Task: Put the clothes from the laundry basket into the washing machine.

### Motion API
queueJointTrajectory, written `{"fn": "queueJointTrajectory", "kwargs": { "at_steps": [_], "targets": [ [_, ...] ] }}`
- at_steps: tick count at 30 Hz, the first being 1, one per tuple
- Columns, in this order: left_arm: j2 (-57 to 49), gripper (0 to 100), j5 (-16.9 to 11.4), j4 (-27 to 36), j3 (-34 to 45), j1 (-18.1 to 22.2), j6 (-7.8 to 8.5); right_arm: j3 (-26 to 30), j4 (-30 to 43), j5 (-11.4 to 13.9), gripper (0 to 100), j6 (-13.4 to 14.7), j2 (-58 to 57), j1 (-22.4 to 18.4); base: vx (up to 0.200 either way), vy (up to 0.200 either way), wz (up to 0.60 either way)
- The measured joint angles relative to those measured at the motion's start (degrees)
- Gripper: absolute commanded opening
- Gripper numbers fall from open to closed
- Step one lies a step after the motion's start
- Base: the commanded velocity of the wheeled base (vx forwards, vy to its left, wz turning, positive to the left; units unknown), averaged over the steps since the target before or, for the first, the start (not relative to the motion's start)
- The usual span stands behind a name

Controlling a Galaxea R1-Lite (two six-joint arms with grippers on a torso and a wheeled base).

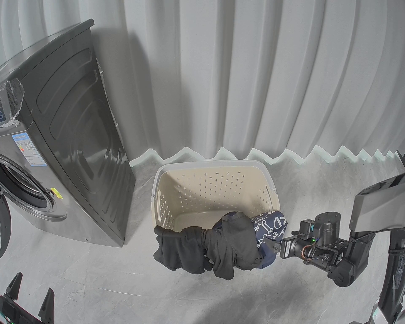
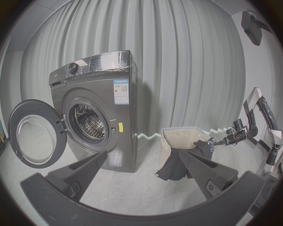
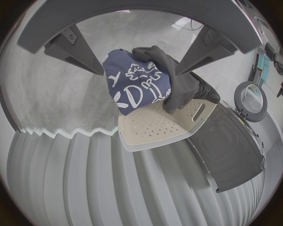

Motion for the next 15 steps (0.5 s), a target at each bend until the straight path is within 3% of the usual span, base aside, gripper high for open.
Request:
{"fn": "queueJointTrajectory", "kwargs": {
  "at_steps": [7,8,15],
  "targets": [
    [0.0,100,-0.02,0.0,0.0,0.0,-0.06,-7.98,1.1,-0.57,100,0.09,5.35,-0.32,0.0,0.0,0.0],
    [0.0,100,0.0,0.0,0.0,0.0,-0.09,-9.03,1.28,-0.66,0,0.11,5.99,-0.5,0.0,0.0,0.0],
    [0.0,100,0.04,0.0,0.0,0.0,-0.13,-11.24,-0.13,-2.55,0,0.4,8.37,-0.95,0.0,0.0,0.0]
  ]
}}
